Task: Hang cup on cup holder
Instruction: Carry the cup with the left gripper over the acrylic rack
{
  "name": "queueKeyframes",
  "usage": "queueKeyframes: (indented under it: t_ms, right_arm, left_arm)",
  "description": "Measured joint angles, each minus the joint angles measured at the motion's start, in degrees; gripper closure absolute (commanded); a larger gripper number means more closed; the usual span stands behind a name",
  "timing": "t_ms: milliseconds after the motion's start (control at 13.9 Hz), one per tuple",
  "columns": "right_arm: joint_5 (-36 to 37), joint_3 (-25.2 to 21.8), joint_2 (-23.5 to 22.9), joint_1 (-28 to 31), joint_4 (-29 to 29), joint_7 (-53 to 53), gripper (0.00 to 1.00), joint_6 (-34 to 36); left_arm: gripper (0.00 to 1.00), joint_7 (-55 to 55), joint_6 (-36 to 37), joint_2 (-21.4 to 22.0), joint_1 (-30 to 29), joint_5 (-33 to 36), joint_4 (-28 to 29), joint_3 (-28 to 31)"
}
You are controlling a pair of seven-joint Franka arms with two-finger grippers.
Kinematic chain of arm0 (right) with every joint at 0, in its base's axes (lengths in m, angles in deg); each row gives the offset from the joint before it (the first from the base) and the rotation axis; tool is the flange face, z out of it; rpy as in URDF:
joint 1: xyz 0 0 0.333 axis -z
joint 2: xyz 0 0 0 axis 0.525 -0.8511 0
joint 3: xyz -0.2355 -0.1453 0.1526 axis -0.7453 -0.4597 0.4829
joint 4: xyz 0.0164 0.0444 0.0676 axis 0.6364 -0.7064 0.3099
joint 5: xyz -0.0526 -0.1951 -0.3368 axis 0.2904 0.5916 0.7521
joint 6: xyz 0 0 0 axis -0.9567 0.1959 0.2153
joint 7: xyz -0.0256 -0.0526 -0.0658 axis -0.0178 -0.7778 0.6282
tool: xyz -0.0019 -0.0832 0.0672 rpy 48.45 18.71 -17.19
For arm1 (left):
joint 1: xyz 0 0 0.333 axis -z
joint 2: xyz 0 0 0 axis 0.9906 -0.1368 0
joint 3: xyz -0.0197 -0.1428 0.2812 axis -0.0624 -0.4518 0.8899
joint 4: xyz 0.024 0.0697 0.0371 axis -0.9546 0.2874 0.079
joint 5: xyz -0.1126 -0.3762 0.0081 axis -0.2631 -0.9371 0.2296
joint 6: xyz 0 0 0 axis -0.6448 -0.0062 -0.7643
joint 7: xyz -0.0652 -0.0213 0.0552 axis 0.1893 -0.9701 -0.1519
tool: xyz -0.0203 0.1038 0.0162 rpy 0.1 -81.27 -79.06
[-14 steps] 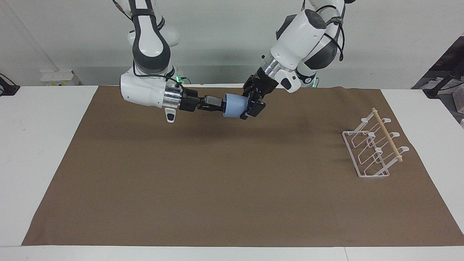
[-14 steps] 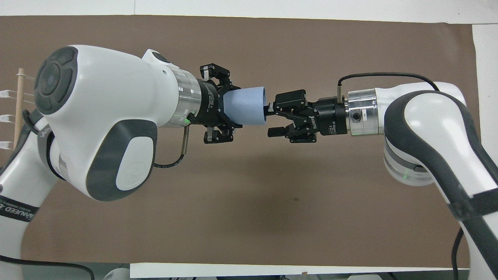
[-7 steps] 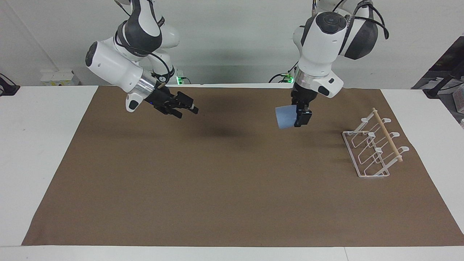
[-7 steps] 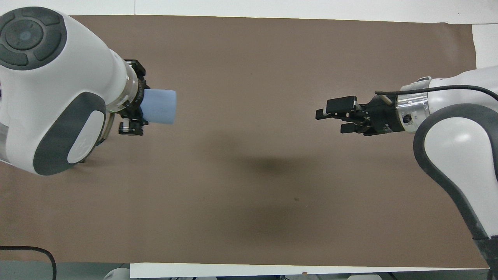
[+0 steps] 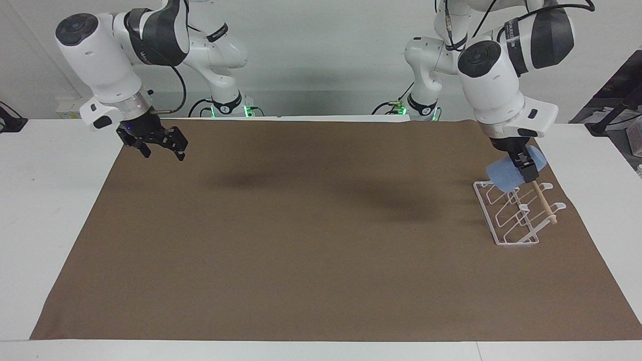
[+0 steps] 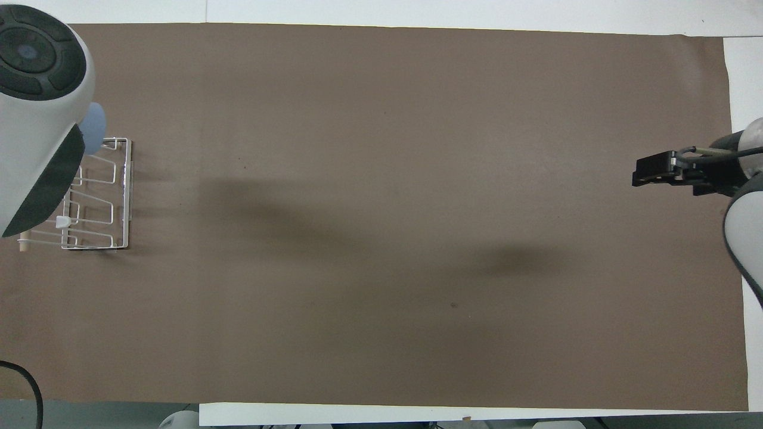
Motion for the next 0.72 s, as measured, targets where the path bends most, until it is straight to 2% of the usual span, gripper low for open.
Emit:
queueKeyframes:
  t_ms: [215, 287, 431, 574, 718]
  right_arm:
    - [1.6, 0.0, -1.0, 0.5, 12.7, 0.0, 0.01, 14.8]
    - [2.0, 0.0, -1.7, 0.6, 16.4, -0.1, 0.01, 17.8]
    - [2.5, 0.1, -3.4, 1.0, 19.8, -0.9, 0.01, 20.1]
    - [2.7, 0.2, -5.5, 0.7, 20.6, -1.9, 0.01, 20.2]
    - [3.6, -1.5, -6.7, -2.2, 20.9, -2.2, 0.01, 20.2]
  left_arm:
    - [0.66, 0.0, -0.3, -1.6, -0.5, 8.9, 5.2, -0.1]
    - [0.66, 0.0, -0.3, -2.7, -0.5, 11.2, 6.1, -0.2]
    - [0.66, 0.1, -0.3, -4.8, -0.5, 15.9, 7.3, -0.3]
    - [0.66, 0.1, -0.5, -6.1, -0.5, 20.3, 9.3, -0.3]
    - [0.66, 0.3, -1.3, -6.7, -0.7, 21.9, 10.6, -0.3]
